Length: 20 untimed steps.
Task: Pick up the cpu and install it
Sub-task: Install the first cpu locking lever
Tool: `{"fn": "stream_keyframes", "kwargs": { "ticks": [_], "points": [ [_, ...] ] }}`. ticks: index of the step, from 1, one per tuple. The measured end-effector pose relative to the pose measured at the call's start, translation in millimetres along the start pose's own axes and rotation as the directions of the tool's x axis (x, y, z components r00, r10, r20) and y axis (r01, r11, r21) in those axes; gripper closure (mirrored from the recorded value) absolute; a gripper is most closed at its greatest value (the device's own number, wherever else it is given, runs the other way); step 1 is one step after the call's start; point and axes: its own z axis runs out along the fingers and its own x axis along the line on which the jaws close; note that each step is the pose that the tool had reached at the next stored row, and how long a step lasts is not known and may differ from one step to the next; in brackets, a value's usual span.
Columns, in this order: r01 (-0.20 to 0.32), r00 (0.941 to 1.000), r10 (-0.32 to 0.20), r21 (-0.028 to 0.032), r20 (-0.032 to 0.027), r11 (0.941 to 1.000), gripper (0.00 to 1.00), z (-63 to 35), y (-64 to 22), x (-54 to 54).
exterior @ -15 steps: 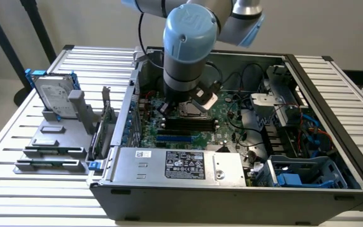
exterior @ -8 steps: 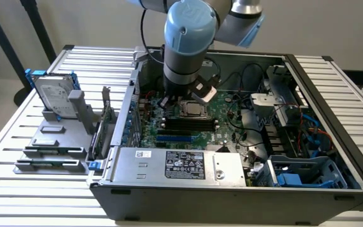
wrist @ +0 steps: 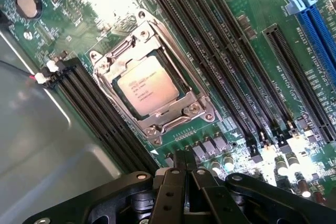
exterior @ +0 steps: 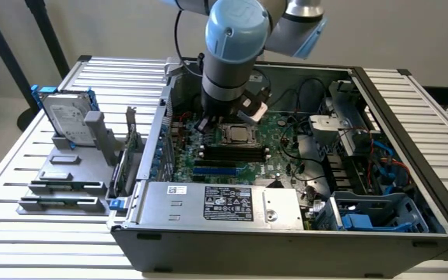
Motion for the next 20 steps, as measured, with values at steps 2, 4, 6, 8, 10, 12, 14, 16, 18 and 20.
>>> {"fn": "stream_keyframes", "kwargs": {
  "ticks": [2, 4, 6, 8, 10, 12, 14, 16, 18, 20],
  "points": [
    [0.016, 0.9999, -0.016, 0.0032, 0.006, 0.9999, 0.89, 0.2, -0.8, 1.1],
    [0.032, 0.9994, -0.032, 0.0068, 0.0113, 0.9995, 0.89, 0.4, -1.6, 2.3],
    [0.048, 0.9987, -0.048, 0.0106, 0.017, 0.9988, 0.89, 0.6, -2.5, 3.6],
    [0.064, 0.9977, -0.065, 0.0145, 0.0223, 0.9978, 0.89, 0.7, -3.4, 5.0],
    [0.079, 0.9965, -0.079, 0.0174, 0.0268, 0.9967, 0.89, 1.0, -4.5, 6.5],
    [0.092, 0.9952, -0.093, 0.0192, 0.0306, 0.9955, 0.89, 1.4, -5.6, 8.1],
    [0.105, 0.9939, -0.105, 0.0191, 0.0335, 0.9943, 0.89, 1.8, -6.9, 9.9],
    [0.117, 0.9926, -0.117, 0.0129, 0.0332, 0.9931, 0.89, 2.3, -8.4, 12.2],
    [0.129, 0.9912, -0.128, 0.0011, 0.0303, 0.9917, 0.89, 2.9, -9.8, 14.3],
    [0.142, 0.9896, -0.142, -0.0139, 0.0266, 0.9898, 0.89, 2.9, -10.4, 15.2]
  ]
}}
